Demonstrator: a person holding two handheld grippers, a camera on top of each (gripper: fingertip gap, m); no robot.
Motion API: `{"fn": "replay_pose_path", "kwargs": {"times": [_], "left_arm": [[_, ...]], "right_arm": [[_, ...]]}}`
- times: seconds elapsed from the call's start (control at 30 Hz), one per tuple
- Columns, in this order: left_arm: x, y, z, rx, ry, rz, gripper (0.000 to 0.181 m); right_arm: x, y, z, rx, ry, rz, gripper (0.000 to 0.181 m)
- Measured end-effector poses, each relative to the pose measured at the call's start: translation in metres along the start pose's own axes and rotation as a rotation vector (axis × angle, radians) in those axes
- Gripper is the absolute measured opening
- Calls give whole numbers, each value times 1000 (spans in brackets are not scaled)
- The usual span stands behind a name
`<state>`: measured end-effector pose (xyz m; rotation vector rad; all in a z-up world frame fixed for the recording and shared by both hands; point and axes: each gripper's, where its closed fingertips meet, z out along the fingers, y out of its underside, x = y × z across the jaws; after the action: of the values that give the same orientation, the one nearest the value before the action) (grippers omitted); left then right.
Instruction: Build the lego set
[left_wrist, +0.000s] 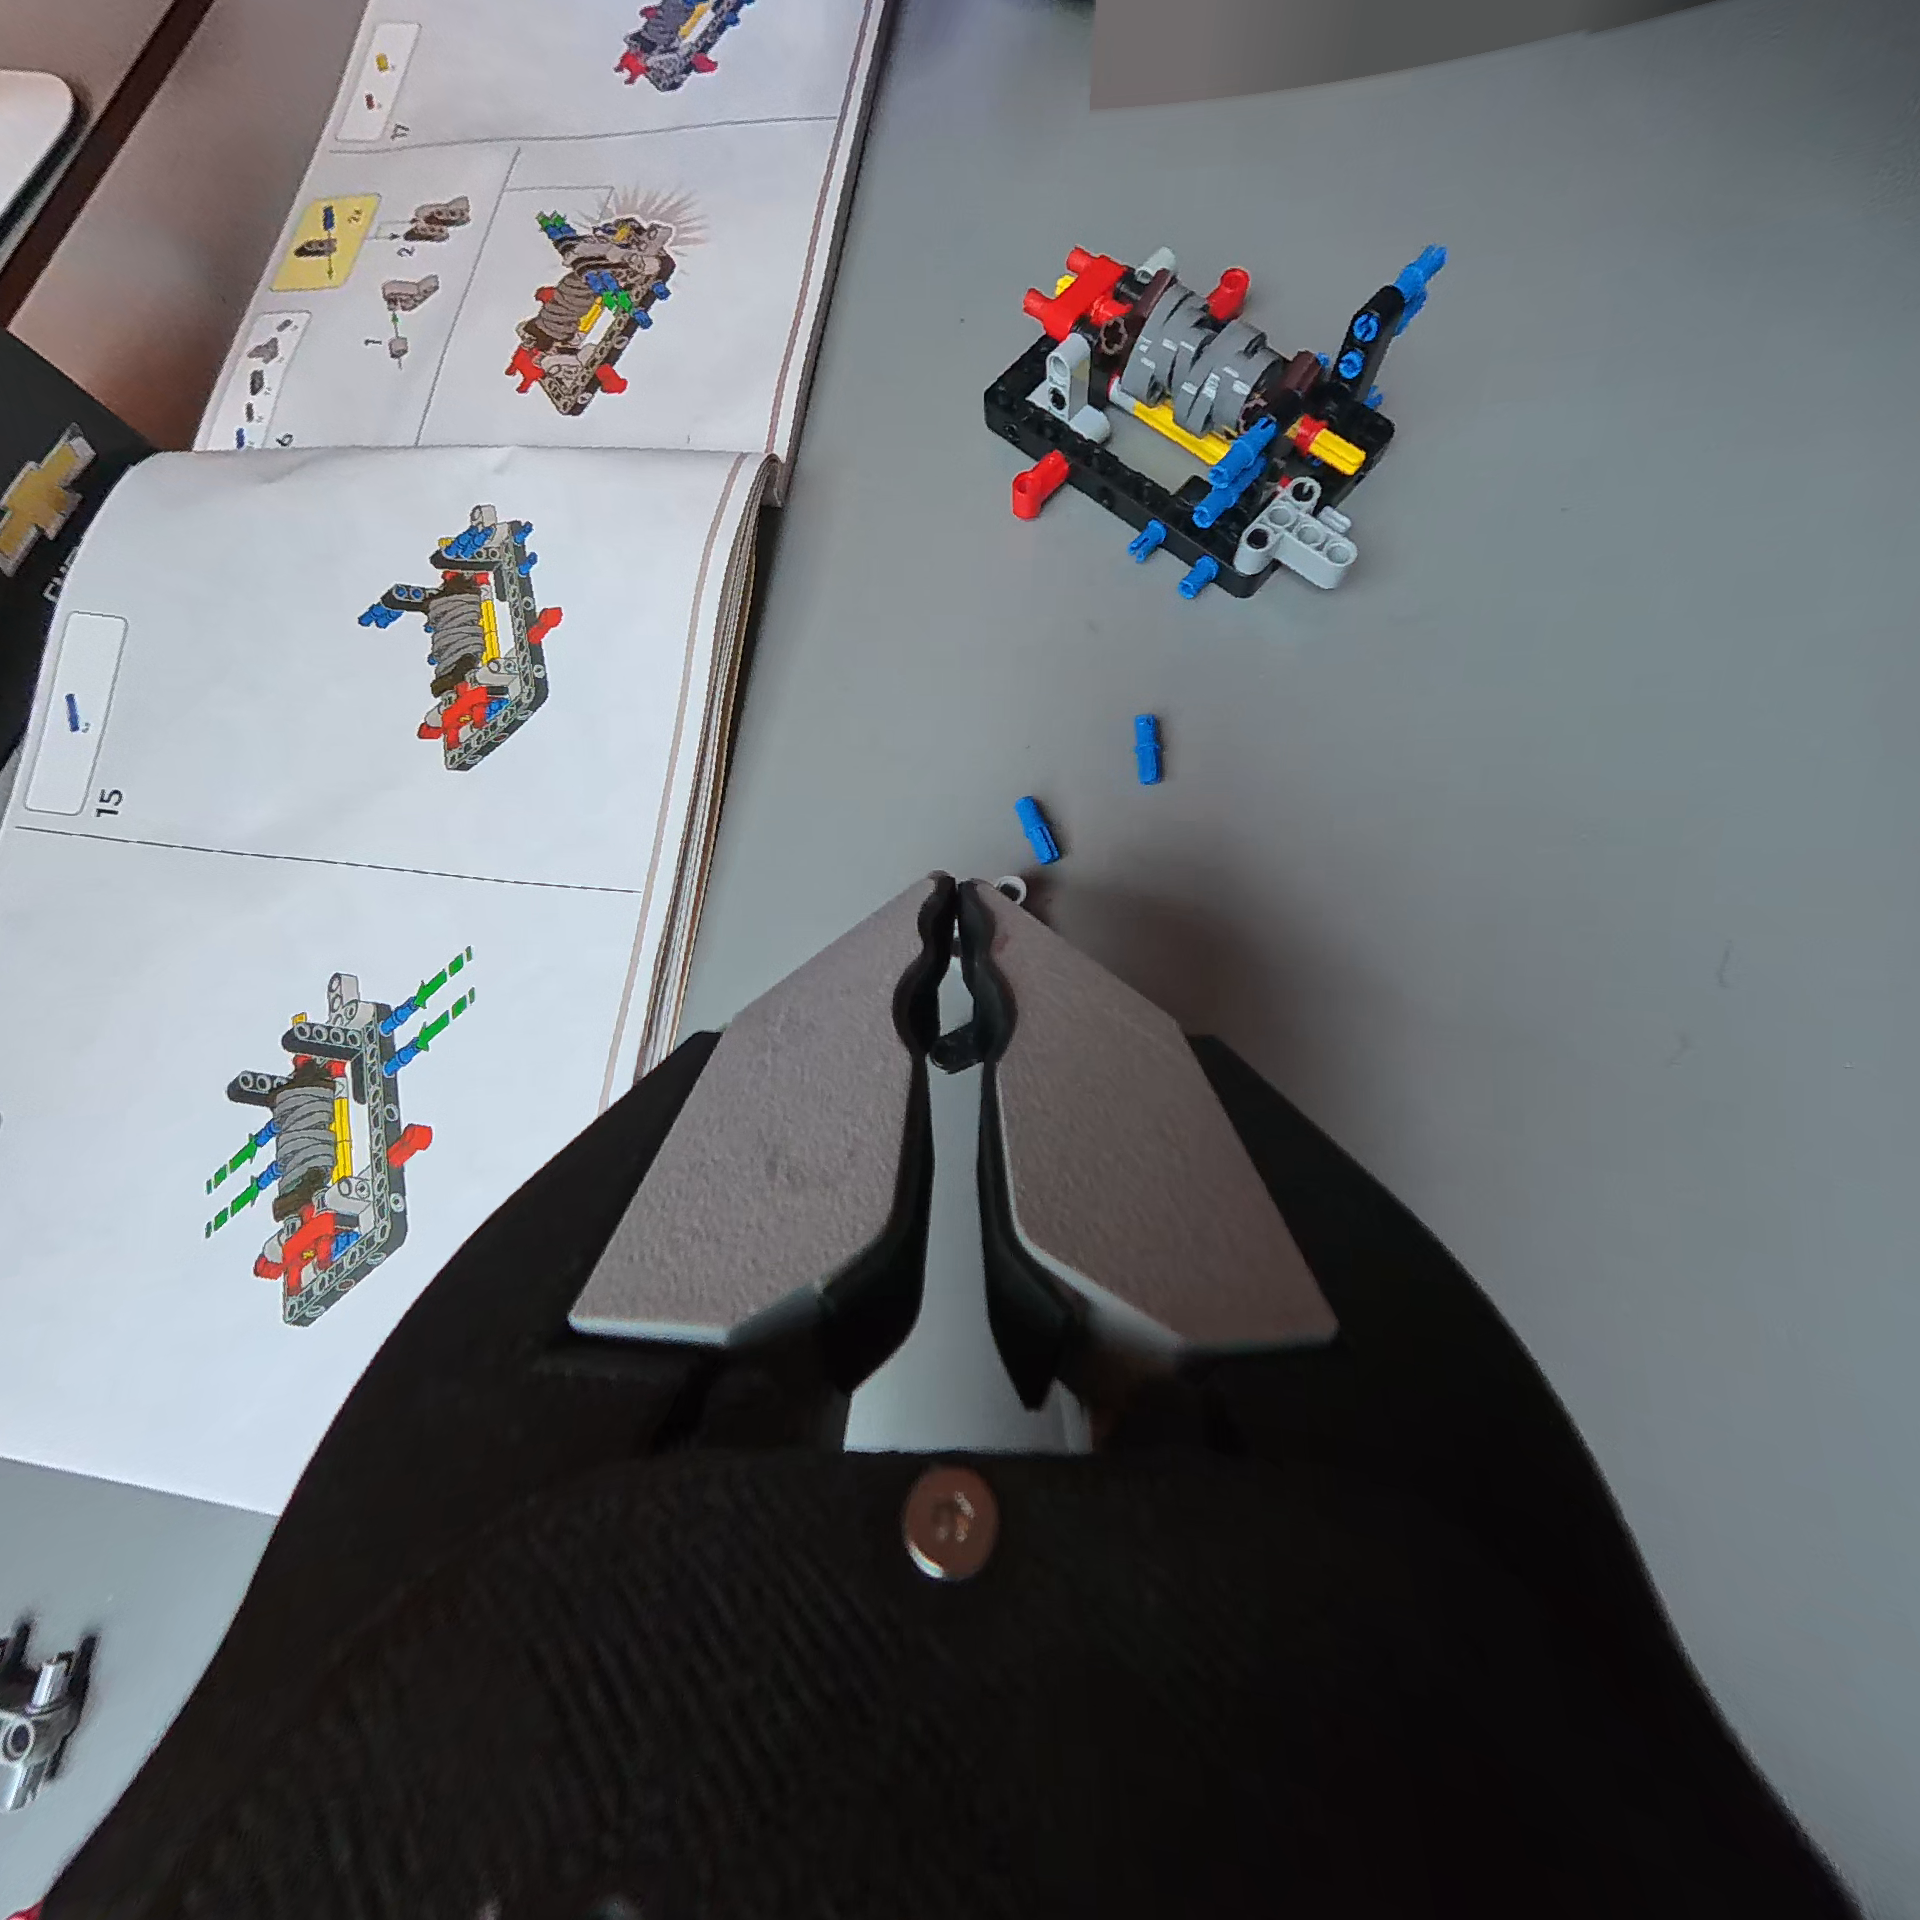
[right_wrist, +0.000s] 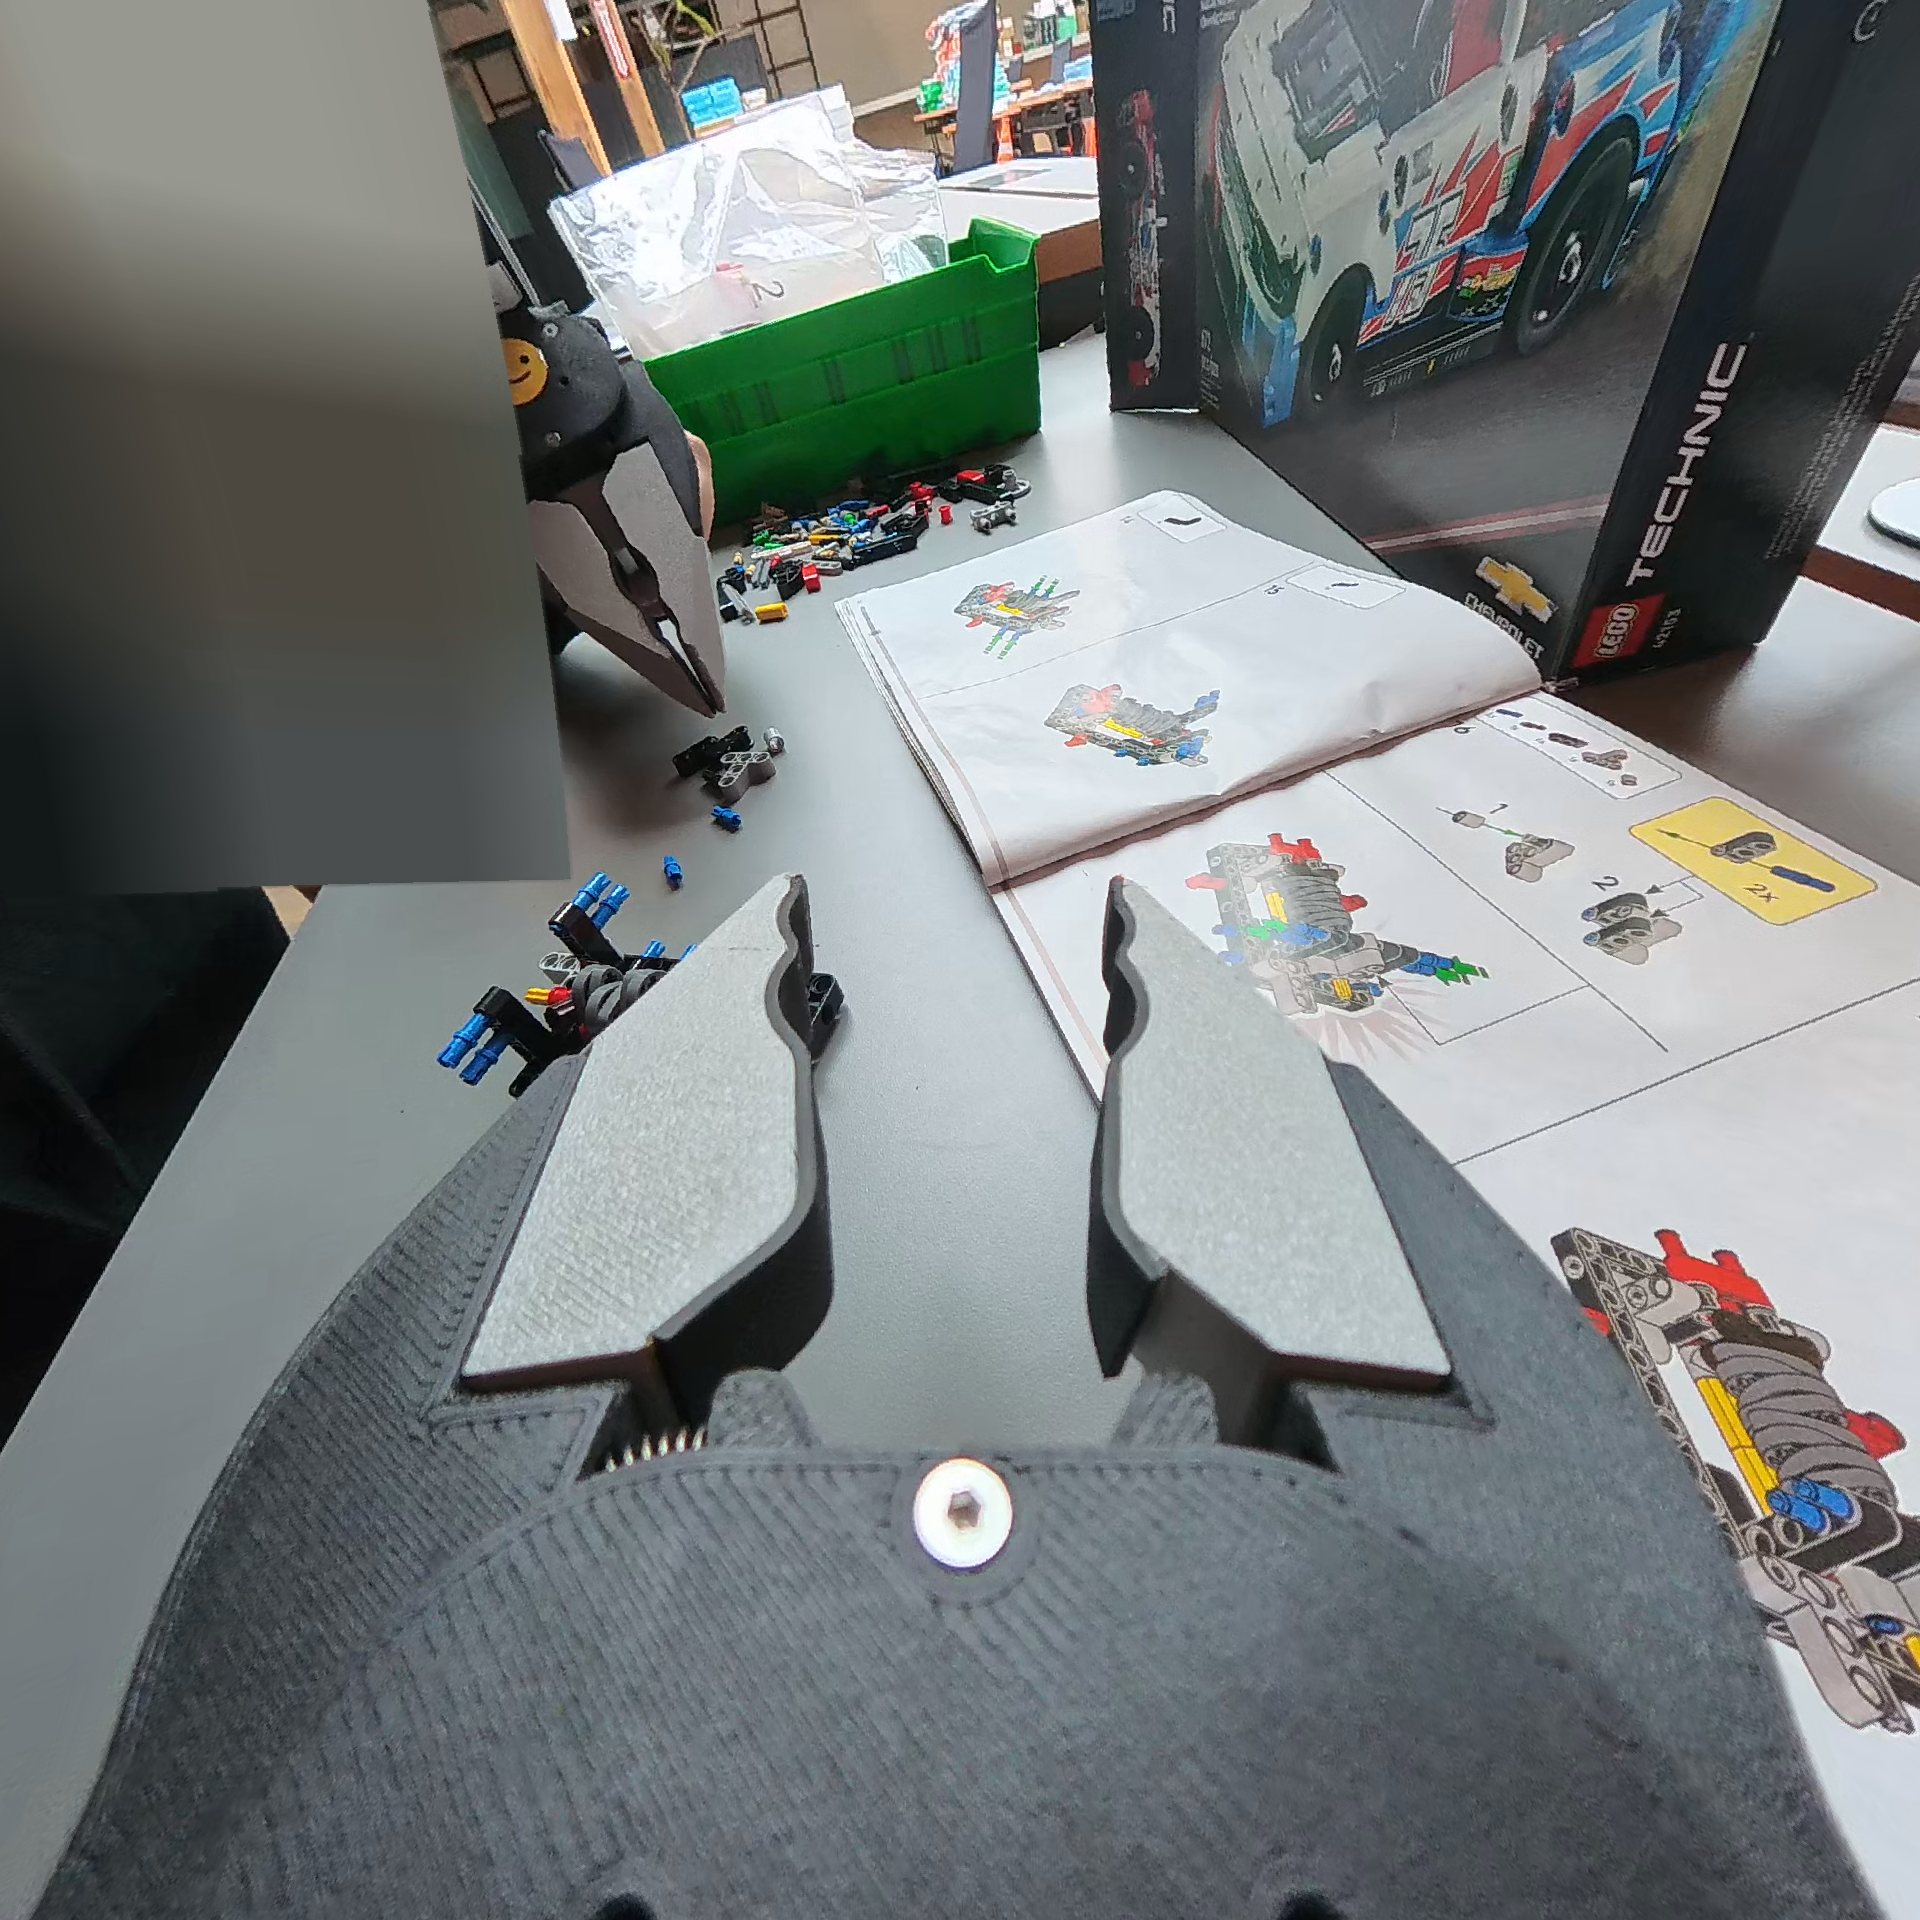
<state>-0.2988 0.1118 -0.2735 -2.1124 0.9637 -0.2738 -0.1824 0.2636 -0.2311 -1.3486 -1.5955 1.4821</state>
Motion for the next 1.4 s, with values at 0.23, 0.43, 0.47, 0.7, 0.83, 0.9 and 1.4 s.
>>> {"fn": "replay_pose_path", "kwargs": {"times": [0.23, 0.43, 0.47, 0.7, 0.83, 0.9, 1.4], "left_arm": [[0, 8, -2, -31, 14, -1, 0], [0, 6, -2, -22, 10, 7, 0], [-1, 6, -2, -24, 6, 5, 0], [-19, 10, -10, -11, -51, -68, 0], [-15, 13, -12, -23, -17, -69, 0], [-7, 18, -11, -42, 25, -52, 0], [3, 23, -4, -79, 66, -20, 0]], "right_arm": [[0, 0, 0, 1, -1, 2, 53], [0, 0, 0, 2, -2, 3, 53], [0, 0, 0, 2, -2, 3, 53], [0, 0, 0, 1, -1, 2, 53], [1, 0, 0, 4, -1, 5, 53], [1, 0, 0, 4, -2, 6, 53], [0, 0, 0, 3, -2, 2, 53]]}}
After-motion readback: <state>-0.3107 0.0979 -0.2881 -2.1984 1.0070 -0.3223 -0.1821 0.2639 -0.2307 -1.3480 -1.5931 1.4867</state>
